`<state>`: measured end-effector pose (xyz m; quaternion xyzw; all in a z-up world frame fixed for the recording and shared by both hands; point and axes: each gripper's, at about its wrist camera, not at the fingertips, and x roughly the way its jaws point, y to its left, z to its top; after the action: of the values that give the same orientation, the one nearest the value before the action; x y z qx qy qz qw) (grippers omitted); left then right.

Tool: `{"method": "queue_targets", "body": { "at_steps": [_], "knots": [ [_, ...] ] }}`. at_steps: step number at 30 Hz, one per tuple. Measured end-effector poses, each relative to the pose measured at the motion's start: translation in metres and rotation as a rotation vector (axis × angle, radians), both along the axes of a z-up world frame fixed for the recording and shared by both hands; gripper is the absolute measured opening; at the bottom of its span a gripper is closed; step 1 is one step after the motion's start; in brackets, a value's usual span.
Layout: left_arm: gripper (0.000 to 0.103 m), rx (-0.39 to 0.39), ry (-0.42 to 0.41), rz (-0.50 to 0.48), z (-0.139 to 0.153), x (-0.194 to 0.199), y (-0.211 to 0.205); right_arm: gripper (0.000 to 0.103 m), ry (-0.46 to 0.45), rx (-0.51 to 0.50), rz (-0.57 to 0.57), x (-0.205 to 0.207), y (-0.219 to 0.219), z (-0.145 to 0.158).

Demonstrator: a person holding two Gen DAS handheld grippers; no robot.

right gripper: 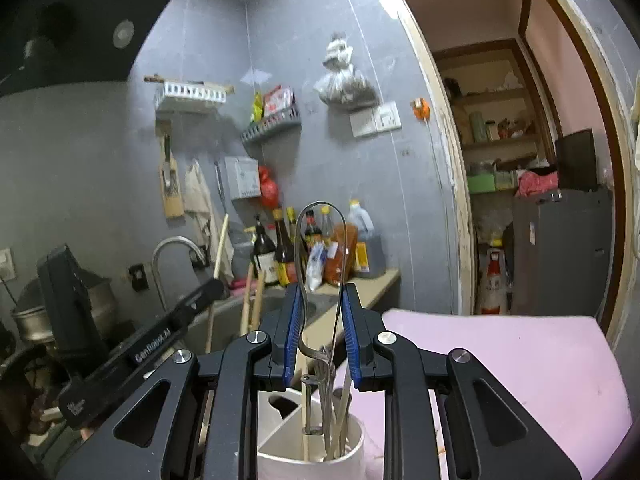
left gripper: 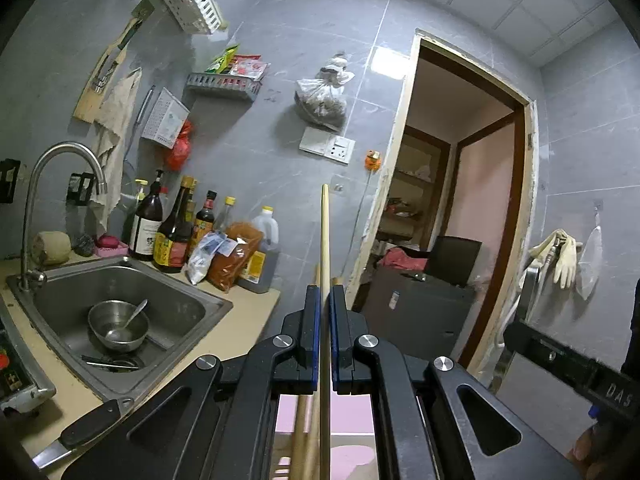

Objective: Organize utensils
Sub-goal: 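Lift the chopstick and tongs and carry them over the white holder, then lower both items into the holder and open both tools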

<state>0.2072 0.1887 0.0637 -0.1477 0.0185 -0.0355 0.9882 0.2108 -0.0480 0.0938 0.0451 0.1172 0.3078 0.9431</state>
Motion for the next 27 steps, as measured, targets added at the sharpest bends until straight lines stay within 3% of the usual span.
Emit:
{"method": "queue_targets", "body": {
  "at_steps": [10, 15, 27],
  "knots": [
    [0.003, 0.015, 0.026, 0.003, -0.021, 0.004, -0.001, 0.018, 0.067, -0.051, -0.013, 0.008, 0.008, -0.027],
    [0.003, -0.015, 0.039, -0.014, -0.027, -0.002, -0.003, 0.018, 0.091, -0.072, -0.013, 0.009, 0.01, -0.035],
    [0.003, -0.002, 0.111, -0.041, -0.04, -0.014, -0.013, 0.019, 0.116, -0.108, 0.001, 0.005, 0.011, -0.045]
  ]
}}
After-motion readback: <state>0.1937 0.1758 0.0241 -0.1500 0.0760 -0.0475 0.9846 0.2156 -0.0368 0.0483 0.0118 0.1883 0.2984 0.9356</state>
